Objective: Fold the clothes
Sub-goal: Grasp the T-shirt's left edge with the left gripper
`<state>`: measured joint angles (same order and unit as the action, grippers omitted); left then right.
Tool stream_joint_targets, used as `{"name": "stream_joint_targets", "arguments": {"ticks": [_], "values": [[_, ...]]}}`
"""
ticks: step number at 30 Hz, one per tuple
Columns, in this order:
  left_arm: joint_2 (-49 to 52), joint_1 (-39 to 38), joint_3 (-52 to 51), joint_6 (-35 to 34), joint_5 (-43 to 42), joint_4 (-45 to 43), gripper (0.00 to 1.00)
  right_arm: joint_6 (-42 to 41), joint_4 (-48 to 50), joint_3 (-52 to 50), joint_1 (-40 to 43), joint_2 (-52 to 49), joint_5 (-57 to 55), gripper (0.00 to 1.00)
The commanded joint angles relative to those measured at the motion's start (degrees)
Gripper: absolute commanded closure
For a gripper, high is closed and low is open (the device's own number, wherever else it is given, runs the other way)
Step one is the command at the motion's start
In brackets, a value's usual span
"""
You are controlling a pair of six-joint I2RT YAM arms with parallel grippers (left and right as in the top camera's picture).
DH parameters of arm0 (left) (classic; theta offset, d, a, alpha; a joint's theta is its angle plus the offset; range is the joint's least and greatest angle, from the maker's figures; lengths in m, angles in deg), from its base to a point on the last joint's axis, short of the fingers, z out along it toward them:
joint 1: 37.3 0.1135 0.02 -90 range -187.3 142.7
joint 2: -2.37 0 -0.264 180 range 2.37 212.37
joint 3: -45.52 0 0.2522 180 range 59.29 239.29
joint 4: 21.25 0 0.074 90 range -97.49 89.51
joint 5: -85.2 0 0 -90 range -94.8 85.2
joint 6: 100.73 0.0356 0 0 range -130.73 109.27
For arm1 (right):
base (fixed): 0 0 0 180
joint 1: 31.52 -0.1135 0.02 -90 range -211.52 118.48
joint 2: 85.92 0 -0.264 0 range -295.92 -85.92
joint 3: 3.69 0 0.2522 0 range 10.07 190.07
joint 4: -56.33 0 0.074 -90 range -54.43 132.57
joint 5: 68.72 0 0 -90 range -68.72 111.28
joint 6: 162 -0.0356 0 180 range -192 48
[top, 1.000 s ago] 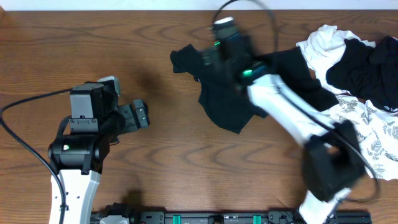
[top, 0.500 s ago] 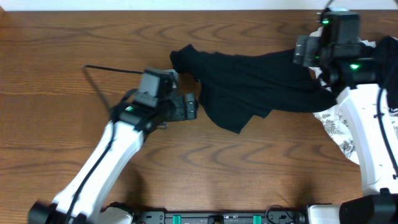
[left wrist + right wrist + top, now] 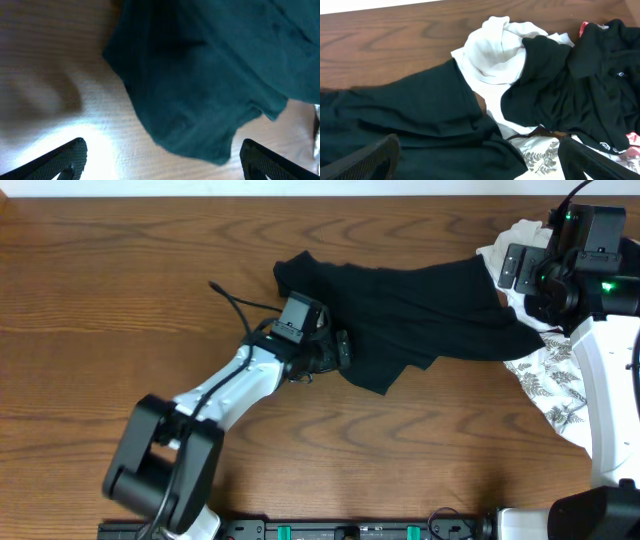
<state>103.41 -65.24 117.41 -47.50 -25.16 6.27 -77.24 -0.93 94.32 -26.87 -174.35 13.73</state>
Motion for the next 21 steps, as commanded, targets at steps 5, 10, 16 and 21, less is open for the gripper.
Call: {"name": "stream_joint_targets", "arguments": {"ticks": [5,10,16,21], "values": [[4.9,-1.2,0.9,-2.4,-0.3,-4.1,0.02,-0.5,-1.1,0.2,0.5,1.0,0.5,0.01],[7.0,-1.6,0.9,-3.0,0.9,-6.8,0.01,-0.5,-1.3,0.2,0.5,1.0,0.5,0.01],[8.9,-2.7,0.9,-3.0,1.0,-7.4,0.01,-0.5,-1.6,0.2,0.5,1.0,0.5,0.01],[10.2,-3.1,0.9,-3.0,1.2,-9.0,0.19,-0.5,-1.7,0.2,0.5,1.0,0.5,0.02]]}}
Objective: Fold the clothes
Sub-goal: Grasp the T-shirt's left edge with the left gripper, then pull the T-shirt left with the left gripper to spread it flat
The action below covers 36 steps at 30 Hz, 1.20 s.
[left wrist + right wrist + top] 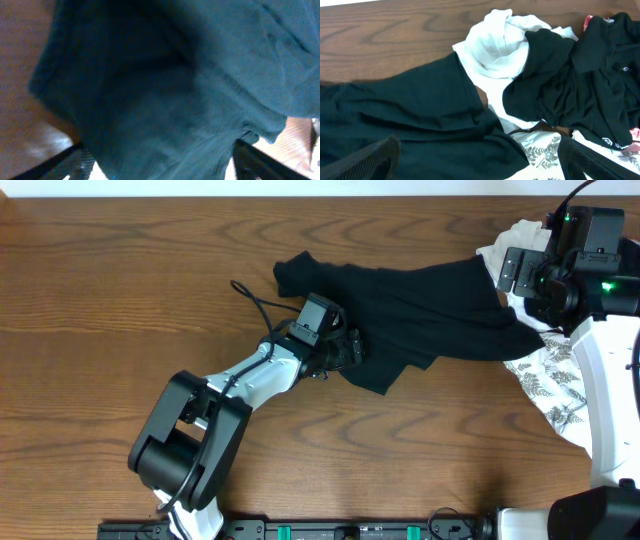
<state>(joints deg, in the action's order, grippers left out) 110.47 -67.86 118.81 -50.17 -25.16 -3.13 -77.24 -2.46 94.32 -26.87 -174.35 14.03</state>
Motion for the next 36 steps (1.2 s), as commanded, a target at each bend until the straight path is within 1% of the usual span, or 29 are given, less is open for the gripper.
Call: {"name": "stream_joint_targets", "arguments": {"ticks": [1,8,10,14,15,16,17,21,24,30,34,36], "values": [[3.2,-0.4,-0.5,-0.3,1.2,0.5,0.24,-0.5,-0.3,0.2,0.5,1.0,0.2,0.02],[3.2,-0.4,-0.5,-0.3,1.1,0.9,0.51,-0.5,-0.8,0.2,0.5,1.0,0.2,0.04],[3.2,-0.4,-0.5,-0.3,1.1,1.1,0.63,-0.5,-0.9,0.2,0.5,1.0,0.2,0.04],[3.2,-0.4,-0.5,-0.3,1.1,1.3,0.79,-0.5,-1.0,0.2,0.5,1.0,0.2,0.04],[3.2,-0.4,-0.5,-0.3,1.2,1.3,0.81,-0.5,-1.0,0.2,0.5,1.0,0.2,0.04],[3.2,-0.4,-0.5,-0.3,1.2,1.3,0.89,-0.5,-1.1,0.2,0.5,1.0,0.2,0.04],[3.1,-0.4,-0.5,-0.3,1.6,1.4,0.94,-0.5,-1.1,0.2,0.5,1.0,0.2,0.04],[2.7,-0.2,-0.5,1.0,2.1,1.9,0.94,-0.5,-1.4,0.2,0.5,1.0,0.2,0.05],[1.3,0.6,-0.5,1.4,4.5,4.7,0.94,-0.5,-1.6,0.2,0.5,1.0,0.2,0.08],[-5.9,4.7,-0.5,3.0,13.0,16.3,0.94,-0.5,-1.6,0.2,0.5,1.0,0.2,0.09],[-11.5,8.3,-0.5,3.0,16.6,22.3,0.94,-0.5,-1.6,0.2,0.5,1.0,0.2,0.09],[-13.8,10.1,-0.5,3.6,17.0,24.1,0.94,-0.5,-1.6,0.2,0.5,1.0,0.2,0.09]]}}
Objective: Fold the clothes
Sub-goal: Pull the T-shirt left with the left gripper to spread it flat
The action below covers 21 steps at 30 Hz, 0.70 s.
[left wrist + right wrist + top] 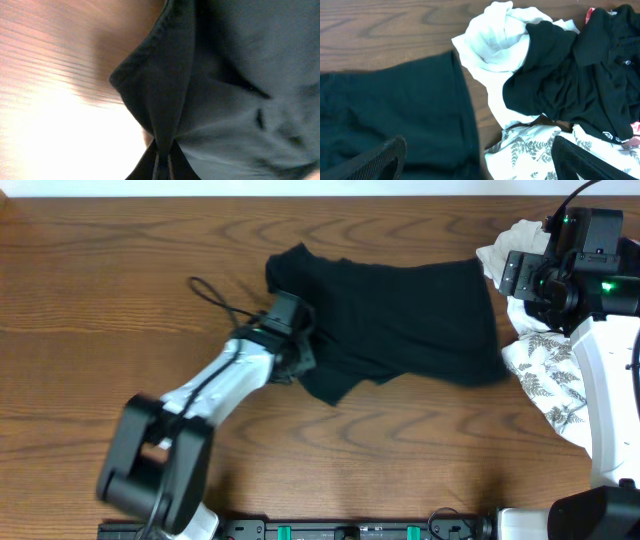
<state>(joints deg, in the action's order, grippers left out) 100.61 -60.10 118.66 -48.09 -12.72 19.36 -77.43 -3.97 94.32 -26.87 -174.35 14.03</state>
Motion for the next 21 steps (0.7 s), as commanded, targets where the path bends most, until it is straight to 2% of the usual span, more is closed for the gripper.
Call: {"name": "stream_joint_targets", "arguments": {"ticks": [1,8,15,18,21], "values": [[-5.0,3.3,-0.3,1.6,4.6,2.7,0.94,-0.3,-0.1,0.2,0.5,1.0,0.2,0.09],[-7.6,8.3,-0.3,1.7,4.6,10.6,0.94,-0.3,0.0,0.2,0.3,1.0,1.5,0.11],[-7.6,9.0,-0.3,1.7,7.5,14.1,0.94,0.1,0.0,0.2,-0.1,1.0,3.3,0.16],[-7.6,9.0,-0.3,1.7,8.7,15.5,0.94,4.0,0.1,0.2,-0.9,0.7,7.4,0.18],[-7.6,9.0,-0.3,1.7,8.7,16.0,0.94,6.7,0.1,0.2,-2.1,-0.3,12.0,0.25]]}}
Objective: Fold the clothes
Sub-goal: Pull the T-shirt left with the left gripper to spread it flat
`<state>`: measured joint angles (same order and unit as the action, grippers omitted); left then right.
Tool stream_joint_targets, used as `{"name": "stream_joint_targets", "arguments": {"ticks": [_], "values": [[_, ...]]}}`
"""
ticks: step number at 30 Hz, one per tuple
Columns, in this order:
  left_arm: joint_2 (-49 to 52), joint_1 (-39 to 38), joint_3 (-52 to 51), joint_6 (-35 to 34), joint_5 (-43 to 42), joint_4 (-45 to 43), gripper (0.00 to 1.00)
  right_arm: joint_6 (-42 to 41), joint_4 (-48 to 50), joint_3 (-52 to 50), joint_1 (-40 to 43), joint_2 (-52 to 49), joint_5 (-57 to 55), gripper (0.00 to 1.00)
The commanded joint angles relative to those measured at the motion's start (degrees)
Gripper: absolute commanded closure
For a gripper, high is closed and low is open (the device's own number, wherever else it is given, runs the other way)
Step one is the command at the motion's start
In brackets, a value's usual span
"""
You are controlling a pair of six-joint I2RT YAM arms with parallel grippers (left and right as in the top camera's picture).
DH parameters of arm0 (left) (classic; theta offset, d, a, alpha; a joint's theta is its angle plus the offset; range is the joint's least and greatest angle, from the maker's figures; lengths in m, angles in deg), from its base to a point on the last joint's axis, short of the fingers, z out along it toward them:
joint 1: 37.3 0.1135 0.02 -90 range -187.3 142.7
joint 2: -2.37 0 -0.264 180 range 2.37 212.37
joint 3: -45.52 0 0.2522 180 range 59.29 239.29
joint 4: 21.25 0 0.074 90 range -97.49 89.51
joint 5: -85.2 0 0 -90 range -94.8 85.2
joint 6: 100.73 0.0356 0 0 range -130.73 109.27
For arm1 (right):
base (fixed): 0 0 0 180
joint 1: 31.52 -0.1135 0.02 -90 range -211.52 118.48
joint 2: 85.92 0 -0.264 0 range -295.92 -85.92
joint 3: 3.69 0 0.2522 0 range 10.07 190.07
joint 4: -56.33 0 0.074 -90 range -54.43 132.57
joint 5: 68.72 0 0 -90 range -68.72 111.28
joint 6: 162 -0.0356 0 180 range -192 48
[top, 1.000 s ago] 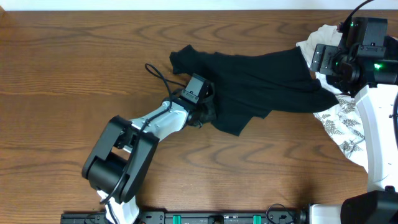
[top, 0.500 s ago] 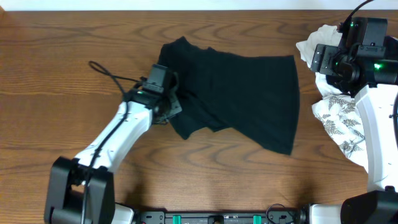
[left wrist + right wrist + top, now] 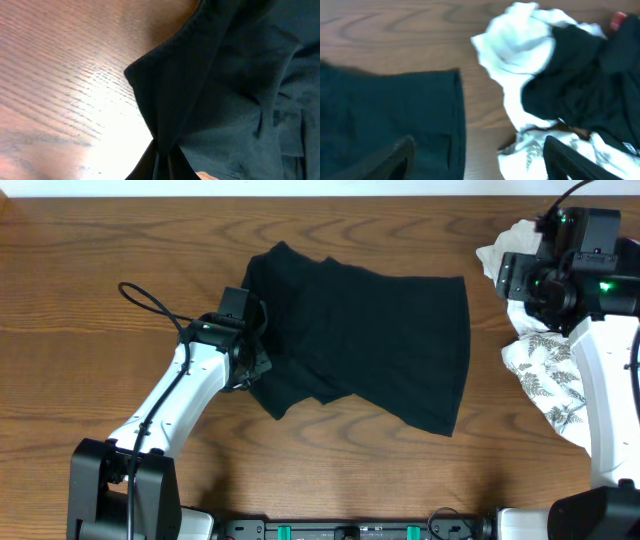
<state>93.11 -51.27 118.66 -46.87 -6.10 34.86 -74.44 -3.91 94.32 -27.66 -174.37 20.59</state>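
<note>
A black shirt (image 3: 360,335) lies spread on the middle of the wooden table, its right edge (image 3: 455,115) showing in the right wrist view. My left gripper (image 3: 250,365) is shut on the shirt's lower left edge, the pinched cloth (image 3: 170,115) bunching up from the fingers in the left wrist view. My right gripper (image 3: 515,275) hangs open above the table's right end, between the shirt and a pile of clothes (image 3: 545,360); its fingers (image 3: 390,160) hold nothing.
The pile at the right edge holds a white garment (image 3: 520,45), a black garment (image 3: 580,85) and a leaf-print cloth (image 3: 550,380). A black cable (image 3: 150,305) loops over the table left of the shirt. Bare wood (image 3: 100,260) surrounds the shirt.
My left gripper, shut on the shirt's edge, has moved left and dragged the shirt with it. The shirt now lies wider and flatter, clear of the pile. The right gripper has shifted slightly.
At first the shirt stretched from the pile toward the middle, and my left gripper was open over its lower edge. It then closed in on the cloth, and later was shut on the edge. The shirt has come leftward off the pile and now lies spread.
</note>
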Motion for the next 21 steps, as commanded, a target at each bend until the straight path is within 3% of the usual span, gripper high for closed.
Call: {"name": "stream_joint_targets", "arguments": {"ticks": [1,3,4,6,7,21], "values": [[-0.1,0.2,-0.3,0.5,2.0,0.5,0.94,4.3,0.0,0.2,-1.9,-1.1,5.9,0.30],[-0.1,0.2,-0.3,0.5,2.0,0.5,0.94,4.9,0.0,0.2,-3.1,-3.2,5.9,0.51],[-0.1,0.2,-0.3,0.5,2.0,0.5,0.94,4.9,0.0,0.2,-3.7,-4.7,6.0,0.70],[-0.1,0.2,-0.3,0.5,2.0,0.5,0.94,4.9,0.0,0.2,-4.7,-7.5,6.1,0.92],[-0.1,0.2,-0.3,0.5,2.0,0.5,0.94,4.9,0.0,0.2,-5.3,-9.2,6.1,0.99],[-0.1,0.1,-0.3,0.5,2.0,0.7,0.94,4.6,9.4,0.2,-11.1,-27.1,6.5,0.99]]}}
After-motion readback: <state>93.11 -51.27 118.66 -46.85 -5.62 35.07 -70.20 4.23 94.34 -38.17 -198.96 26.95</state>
